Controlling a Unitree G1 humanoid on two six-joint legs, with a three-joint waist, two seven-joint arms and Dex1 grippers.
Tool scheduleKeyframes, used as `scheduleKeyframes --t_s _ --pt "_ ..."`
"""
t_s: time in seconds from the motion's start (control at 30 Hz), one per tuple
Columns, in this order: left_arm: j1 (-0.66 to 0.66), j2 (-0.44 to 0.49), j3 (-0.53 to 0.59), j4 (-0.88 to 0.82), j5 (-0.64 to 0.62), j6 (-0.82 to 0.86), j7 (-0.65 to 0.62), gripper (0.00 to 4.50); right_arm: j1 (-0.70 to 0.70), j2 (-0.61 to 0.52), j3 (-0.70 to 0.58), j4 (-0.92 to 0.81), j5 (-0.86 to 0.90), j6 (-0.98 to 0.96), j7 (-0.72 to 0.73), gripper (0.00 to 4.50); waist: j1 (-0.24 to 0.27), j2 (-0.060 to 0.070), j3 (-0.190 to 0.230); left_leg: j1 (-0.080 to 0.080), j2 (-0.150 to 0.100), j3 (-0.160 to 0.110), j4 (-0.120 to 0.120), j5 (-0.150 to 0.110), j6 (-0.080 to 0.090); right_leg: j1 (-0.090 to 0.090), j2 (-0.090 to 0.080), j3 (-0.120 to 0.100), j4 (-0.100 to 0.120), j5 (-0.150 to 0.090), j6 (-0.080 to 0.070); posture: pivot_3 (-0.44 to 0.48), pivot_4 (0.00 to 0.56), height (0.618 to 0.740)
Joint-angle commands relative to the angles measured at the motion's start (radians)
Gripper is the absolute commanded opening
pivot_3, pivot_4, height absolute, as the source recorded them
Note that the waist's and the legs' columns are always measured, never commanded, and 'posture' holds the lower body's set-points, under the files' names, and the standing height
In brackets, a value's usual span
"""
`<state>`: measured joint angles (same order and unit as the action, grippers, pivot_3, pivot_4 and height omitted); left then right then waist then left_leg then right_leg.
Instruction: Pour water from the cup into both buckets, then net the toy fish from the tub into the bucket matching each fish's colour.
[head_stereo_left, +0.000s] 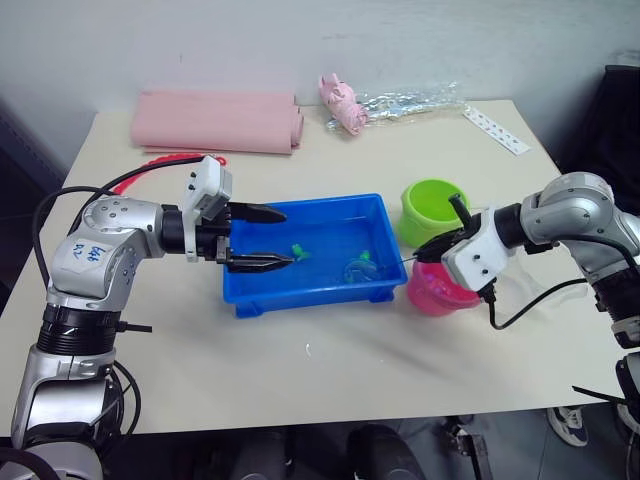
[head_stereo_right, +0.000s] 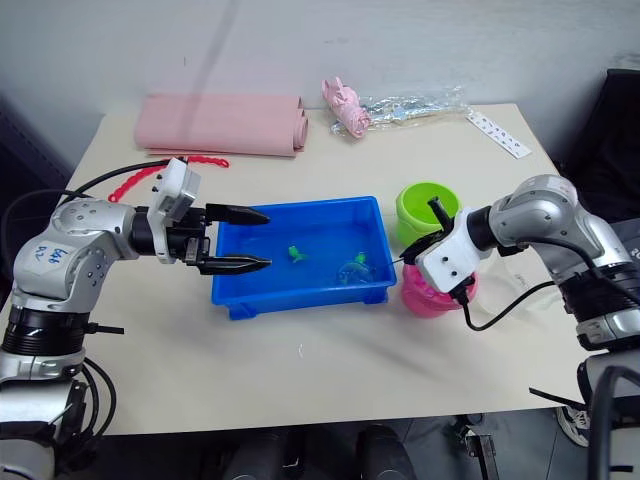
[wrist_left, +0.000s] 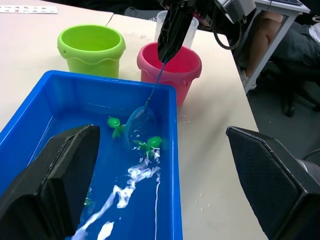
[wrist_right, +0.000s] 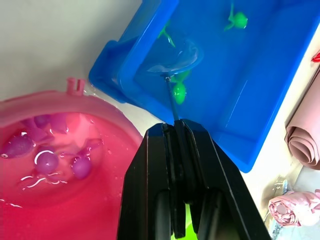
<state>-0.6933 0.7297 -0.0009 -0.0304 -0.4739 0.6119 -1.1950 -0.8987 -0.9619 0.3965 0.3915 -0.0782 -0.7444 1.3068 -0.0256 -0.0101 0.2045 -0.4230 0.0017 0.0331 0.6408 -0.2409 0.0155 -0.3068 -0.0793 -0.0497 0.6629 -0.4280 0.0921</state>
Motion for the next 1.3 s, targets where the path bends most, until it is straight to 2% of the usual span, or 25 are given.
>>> scheduleKeyframes --t_s 0.03,0.3,0.6,0.87,1.03,1.3 --pt "-0.021 0.022 0.011 -0.017 -0.010 -0.005 -0.011 4.43 0.030 -0.007 -0.054 -0.036 0.064 0.080 0.017 0.00 0.000 0.000 0.000 0.000 0.000 0.000 0.000 0.000 0.000 0.000 0.000 0.000 0.000 0.000 0.000 0.000 0.150 0.740" --pt "-0.018 0.034 0.019 -0.020 -0.014 -0.005 -0.006 4.43 0.169 0.054 -0.154 -0.132 0.224 0.555 0.007 0.00 0.003 0.000 0.000 0.000 0.000 0.000 0.000 0.000 0.000 0.000 0.000 0.000 0.000 0.000 0.000 0.000 0.150 0.740" --pt "-0.024 0.044 0.025 -0.005 -0.010 -0.015 -0.001 4.43 0.219 0.107 -0.251 -0.272 0.351 0.963 -0.039 0.00 0.003 0.000 0.000 0.000 0.000 0.000 0.000 0.000 0.000 0.000 0.000 0.000 0.000 0.000 0.000 0.000 0.150 0.740" --pt "-0.038 0.026 0.020 0.017 -0.011 -0.031 0.002 4.43 0.228 0.097 -0.360 -0.386 0.421 1.184 -0.122 0.00 0.013 0.000 0.000 0.000 -0.001 0.000 -0.001 0.000 0.000 0.000 0.000 0.000 0.000 0.000 0.000 0.000 0.150 0.740" --pt "-0.090 -0.038 0.028 0.065 -0.042 -0.018 0.014 4.43 0.279 0.047 -0.521 -0.487 0.484 1.313 -0.210 0.00 0.034 0.000 0.000 -0.001 -0.001 0.000 -0.001 0.000 0.000 0.000 -0.001 0.000 0.000 0.000 0.000 0.000 0.150 0.740" --pt "-0.143 -0.095 0.004 0.135 -0.022 -0.060 -0.006 4.43 0.367 -0.081 -0.695 -0.501 0.469 1.333 -0.279 0.00 0.033 0.000 0.000 -0.001 -0.002 0.001 -0.001 0.000 0.000 0.000 -0.001 0.000 -0.001 0.000 0.001 0.000 0.150 0.740"
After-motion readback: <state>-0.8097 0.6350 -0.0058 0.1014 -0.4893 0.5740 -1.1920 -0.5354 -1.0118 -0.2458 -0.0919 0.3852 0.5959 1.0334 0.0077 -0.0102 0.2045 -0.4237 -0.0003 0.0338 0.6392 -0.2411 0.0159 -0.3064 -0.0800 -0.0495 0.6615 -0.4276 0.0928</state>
